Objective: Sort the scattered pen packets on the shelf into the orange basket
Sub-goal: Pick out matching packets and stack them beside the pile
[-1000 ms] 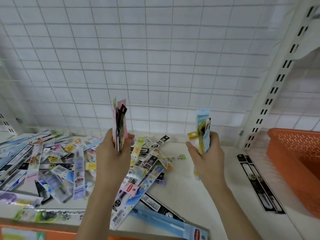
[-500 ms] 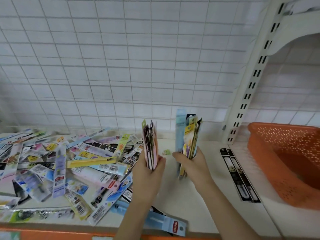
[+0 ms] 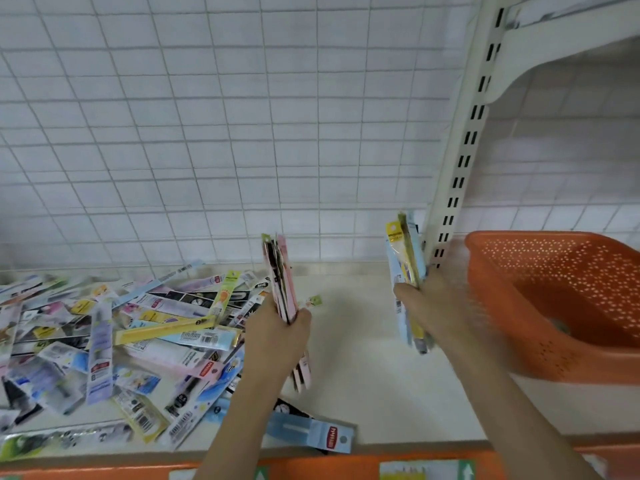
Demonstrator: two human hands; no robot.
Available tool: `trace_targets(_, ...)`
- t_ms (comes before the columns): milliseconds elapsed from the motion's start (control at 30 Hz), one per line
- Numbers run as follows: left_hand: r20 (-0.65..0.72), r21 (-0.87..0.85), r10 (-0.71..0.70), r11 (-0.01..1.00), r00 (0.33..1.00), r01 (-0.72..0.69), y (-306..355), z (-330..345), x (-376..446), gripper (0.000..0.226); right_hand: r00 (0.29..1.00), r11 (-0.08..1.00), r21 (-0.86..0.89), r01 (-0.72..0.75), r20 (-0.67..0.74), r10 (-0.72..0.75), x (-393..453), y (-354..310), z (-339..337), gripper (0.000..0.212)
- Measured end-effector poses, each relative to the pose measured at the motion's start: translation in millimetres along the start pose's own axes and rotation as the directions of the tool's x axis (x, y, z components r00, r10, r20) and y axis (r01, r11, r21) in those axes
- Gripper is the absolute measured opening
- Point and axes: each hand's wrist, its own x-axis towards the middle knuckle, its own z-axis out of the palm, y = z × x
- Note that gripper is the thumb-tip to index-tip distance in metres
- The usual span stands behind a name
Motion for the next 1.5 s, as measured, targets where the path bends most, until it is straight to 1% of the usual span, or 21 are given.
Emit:
trace_targets(67, 0.094, 0.058, 0.003, 0.998, 0.996, -0.009, 9.4, 9.0, 1.0, 0.021, 0.996, 0.997, -0.067, -0.047, 0.073, 0.052, 0.7, 4.5, -18.0, 0.015)
trace_targets(167, 0.241, 0.152, -0.02, 0.988, 0.97, -0.017, 21.8, 30.7, 1.6, 0.022, 0.971, 0.969, -0.184, -0.165, 0.143, 0.192, 0.1, 17.1, -33.9, 0.017)
trace_targets(200, 0.284, 0.15, -0.042, 0.989, 0.958, -0.001, 25.1, 38.4, 1.4, 0.021, 0.96, 0.96, -0.206, -0.189, 0.164, 0.225, -0.8, 21.1, -36.4, 0.023)
trace_targets(300, 0.383, 0.124, -0.1, 0.991, 0.918, 0.056, 29.0, 58.4, 1.1, 0.019, 0.936, 0.941, -0.254, -0.225, 0.213, 0.281, -3.7, 35.4, -33.3, 0.058)
trace_targets(367, 0.405, 0.116, -0.125, 0.99, 0.906, 0.085, 26.7, 66.8, 1.8, 0.019, 0.949, 0.938, -0.277, -0.208, 0.177, 0.262, -6.4, 41.6, -31.4, 0.074)
trace_targets(400, 0.404, 0.11, -0.132, 0.989, 0.905, 0.095, 25.4, 69.0, 2.4, 0.017, 0.959, 0.942, -0.274, -0.193, 0.152, 0.241, -7.9, 42.1, -31.9, 0.076)
trace_targets(467, 0.387, 0.102, -0.15, 0.988, 0.91, 0.119, 24.5, 70.0, 3.9, 0.016, 0.976, 0.949, -0.279, -0.147, 0.114, 0.185, -10.7, 40.4, -33.6, 0.071)
trace_targets(533, 0.358, 0.118, -0.171, 0.983, 0.918, 0.138, 22.6, 69.1, 6.1, 0.027, 0.986, 0.949, -0.29, -0.122, 0.077, 0.15, -10.3, 40.9, -34.8, 0.066)
trace_targets(600, 0.326, 0.156, -0.174, 0.979, 0.929, 0.128, 20.2, 68.2, 8.4, 0.029, 0.989, 0.942, -0.314, -0.117, 0.053, 0.141, -8.0, 42.3, -33.9, 0.055)
trace_targets(667, 0.317, 0.184, -0.182, 0.975, 0.931, 0.128, 20.4, 67.2, 9.0, 0.028, 0.992, 0.906, -0.414, -0.095, 0.032, 0.119, -5.9, 43.2, -31.0, 0.039)
trace_targets(700, 0.321, 0.193, -0.186, 0.973, 0.928, 0.128, 21.0, 67.1, 9.3, 0.027, 0.994, 0.879, -0.469, -0.086, 0.017, 0.106, -4.2, 44.5, -28.7, 0.035)
trace_targets(767, 0.344, 0.201, -0.194, 0.971, 0.919, 0.129, 22.3, 68.2, 10.0, 0.026, 0.996, 0.836, -0.545, -0.059, 0.024, 0.086, -2.0, 44.2, -25.5, 0.033)
trace_targets(867, 0.393, 0.202, -0.202, 0.971, 0.897, 0.13, 25.6, 73.1, 12.6, 0.017, 0.994, 0.811, -0.583, -0.043, 0.055, 0.093, 0.0, 43.4, -25.6, 0.038)
trace_targets(933, 0.432, 0.226, -0.195, 0.969, 0.88, 0.104, 30.0, 79.6, 14.6, 0.02, 0.994, 0.824, -0.564, -0.052, 0.051, 0.098, 1.0, 45.3, -30.4, 0.04)
trace_targets(1067, 0.503, 0.254, -0.143, 0.967, 0.853, 0.012, 45.6, 96.1, 14.2, 0.023, 0.992, 0.899, -0.427, -0.099, 0.03, 0.123, 3.3, 57.1, -37.0, 0.022)
trace_targets(1133, 0.529, 0.262, -0.112, 0.964, 0.841, -0.036, 51.3, 104.7, 14.7, 0.029, 0.992, 0.905, -0.415, -0.092, 0.037, 0.118, 1.4, 60.0, -38.3, 0.022)
trace_targets(1233, 0.499, 0.323, -0.089, 0.942, 0.862, -0.09, 53.3, 113.0, 17.0, 0.036, 0.997, 0.906, -0.418, -0.065, 0.018, 0.08, -1.0, 60.0, -40.2, 0.018)
trace_targets(1300, 0.445, 0.38, -0.089, 0.92, 0.891, -0.098, 52.2, 113.6, 18.0, 0.033, 0.997, 0.908, -0.417, -0.041, 0.037, 0.062, -1.8, 60.3, -40.5, 0.02)
trace_targets(1367, 0.415, 0.415, -0.089, 0.904, 0.905, -0.101, 50.1, 111.4, 19.0, 0.03, 0.997, 0.914, -0.405, -0.036, 0.054, 0.063, -3.8, 59.3, -39.9, 0.025)
trace_targets(1467, 0.389, 0.482, -0.101, 0.869, 0.916, -0.109, 43.8, 103.8, 18.8, 0.041, 0.998, 0.907, -0.422, -0.021, 0.049, 0.046, -7.4, 55.3, -38.9, 0.03)
trace_targets(1500, 0.384, 0.508, -0.102, 0.853, 0.918, -0.118, 40.3, 101.4, 20.2, 0.04, 0.998, 0.901, -0.434, -0.009, 0.046, 0.033, -8.1, 54.6, -38.3, 0.03)
